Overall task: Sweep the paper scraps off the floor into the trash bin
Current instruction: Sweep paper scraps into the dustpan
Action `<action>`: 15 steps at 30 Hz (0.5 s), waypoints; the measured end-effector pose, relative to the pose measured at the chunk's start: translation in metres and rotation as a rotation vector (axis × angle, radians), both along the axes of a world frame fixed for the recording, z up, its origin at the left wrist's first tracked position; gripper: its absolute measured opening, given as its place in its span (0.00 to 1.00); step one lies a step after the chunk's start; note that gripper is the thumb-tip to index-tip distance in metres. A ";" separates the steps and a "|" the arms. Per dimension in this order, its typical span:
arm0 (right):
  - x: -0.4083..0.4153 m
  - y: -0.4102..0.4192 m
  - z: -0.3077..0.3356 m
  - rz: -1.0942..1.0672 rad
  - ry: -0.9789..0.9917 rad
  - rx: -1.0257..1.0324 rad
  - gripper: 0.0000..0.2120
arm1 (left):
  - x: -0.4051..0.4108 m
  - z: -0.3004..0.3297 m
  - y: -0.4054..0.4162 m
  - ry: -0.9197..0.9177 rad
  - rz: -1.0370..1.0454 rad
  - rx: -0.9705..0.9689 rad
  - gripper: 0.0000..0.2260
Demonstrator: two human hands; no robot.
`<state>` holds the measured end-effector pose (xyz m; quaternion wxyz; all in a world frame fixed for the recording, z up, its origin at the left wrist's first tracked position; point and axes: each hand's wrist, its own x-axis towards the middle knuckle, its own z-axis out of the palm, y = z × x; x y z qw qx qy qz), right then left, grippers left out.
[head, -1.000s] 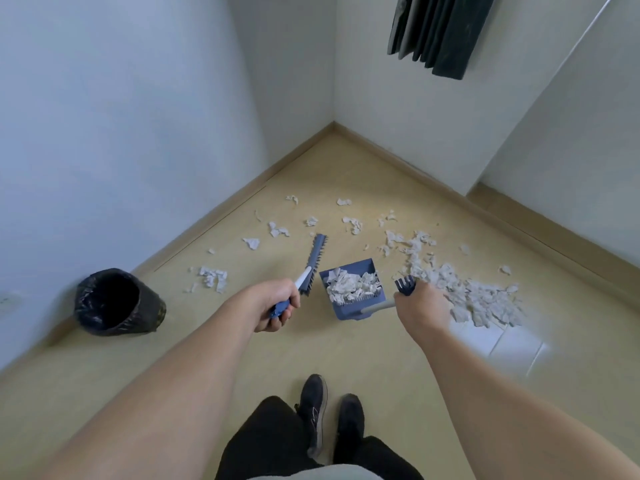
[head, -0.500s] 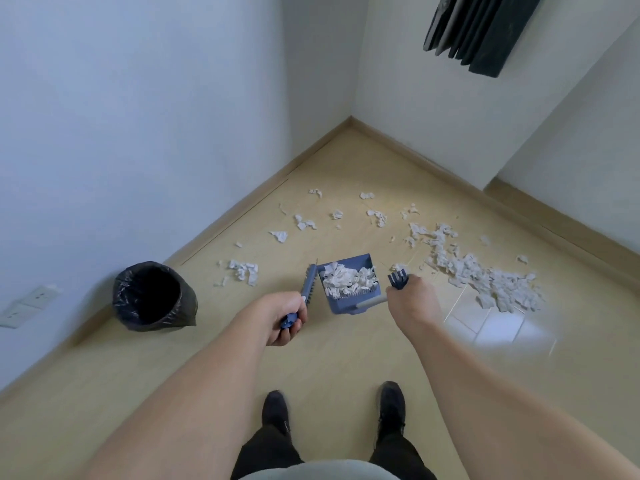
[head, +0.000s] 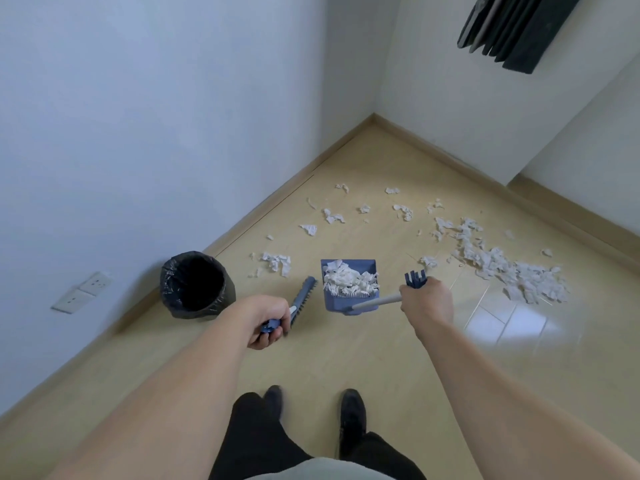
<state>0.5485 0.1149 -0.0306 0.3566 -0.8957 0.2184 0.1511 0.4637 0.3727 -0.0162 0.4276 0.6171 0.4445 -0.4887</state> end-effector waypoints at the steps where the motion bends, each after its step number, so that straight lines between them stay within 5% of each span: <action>1: -0.008 0.009 0.000 -0.014 -0.005 0.006 0.03 | -0.006 -0.003 0.008 0.009 0.002 -0.013 0.01; 15: -0.140 0.178 0.014 -0.053 -0.059 -0.163 0.08 | -0.093 -0.006 0.173 0.089 -0.229 -0.064 0.04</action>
